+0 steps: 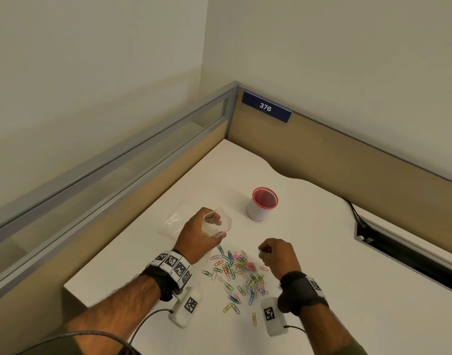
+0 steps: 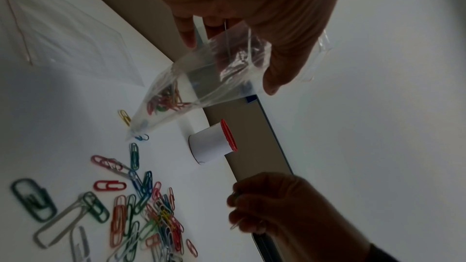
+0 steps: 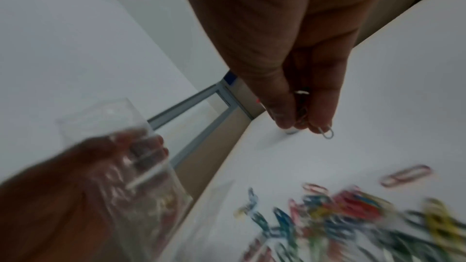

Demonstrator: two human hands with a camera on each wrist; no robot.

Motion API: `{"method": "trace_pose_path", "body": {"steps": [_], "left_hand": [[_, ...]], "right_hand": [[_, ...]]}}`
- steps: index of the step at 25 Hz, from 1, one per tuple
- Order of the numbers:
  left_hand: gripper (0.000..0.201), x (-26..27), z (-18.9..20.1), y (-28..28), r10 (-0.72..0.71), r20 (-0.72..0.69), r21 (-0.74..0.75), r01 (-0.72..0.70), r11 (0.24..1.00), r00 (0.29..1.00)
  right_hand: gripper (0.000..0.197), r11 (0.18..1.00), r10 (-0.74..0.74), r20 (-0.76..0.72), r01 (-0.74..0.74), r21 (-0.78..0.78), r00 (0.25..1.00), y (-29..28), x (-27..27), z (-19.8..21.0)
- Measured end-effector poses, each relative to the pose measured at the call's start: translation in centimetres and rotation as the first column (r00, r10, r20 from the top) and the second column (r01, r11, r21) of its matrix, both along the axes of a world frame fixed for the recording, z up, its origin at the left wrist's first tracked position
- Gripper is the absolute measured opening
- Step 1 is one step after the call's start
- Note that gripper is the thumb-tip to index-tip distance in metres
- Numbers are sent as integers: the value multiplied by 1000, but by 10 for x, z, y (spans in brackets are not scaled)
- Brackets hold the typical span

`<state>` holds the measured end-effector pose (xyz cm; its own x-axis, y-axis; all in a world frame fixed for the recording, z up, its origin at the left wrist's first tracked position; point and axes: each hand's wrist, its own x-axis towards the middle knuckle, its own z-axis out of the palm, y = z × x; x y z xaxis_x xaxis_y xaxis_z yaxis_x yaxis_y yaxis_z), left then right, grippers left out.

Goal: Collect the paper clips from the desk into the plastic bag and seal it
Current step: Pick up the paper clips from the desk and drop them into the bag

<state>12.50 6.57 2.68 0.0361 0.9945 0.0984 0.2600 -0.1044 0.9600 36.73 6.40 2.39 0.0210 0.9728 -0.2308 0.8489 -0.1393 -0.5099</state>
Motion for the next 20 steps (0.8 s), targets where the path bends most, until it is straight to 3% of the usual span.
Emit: {"method": "trace_pose_path", "body": {"steps": [5, 9, 13, 17, 20], "left_hand": [[36, 15, 0, 3, -32, 0, -10, 32, 999, 999], [38, 26, -1, 5, -62, -36, 3, 62, 998, 997], [41, 32, 3, 10, -83, -38, -9, 83, 996, 996], [35, 26, 7, 13, -86, 1, 16, 86, 996, 996], [33, 17, 5, 11, -64, 16, -1, 64, 998, 998]], "right_hand": [[9, 979, 58, -237, -9, 202, 970, 3, -26, 76], [11, 950, 198, -269, -116, 291, 943, 8, -64, 117], [13, 920, 243, -69, -208, 332, 968, 7, -83, 121], [10, 915, 94, -120, -38, 402, 988, 7, -62, 122], [10, 954, -27, -61, 44, 297, 998, 14, -22, 77]]}}
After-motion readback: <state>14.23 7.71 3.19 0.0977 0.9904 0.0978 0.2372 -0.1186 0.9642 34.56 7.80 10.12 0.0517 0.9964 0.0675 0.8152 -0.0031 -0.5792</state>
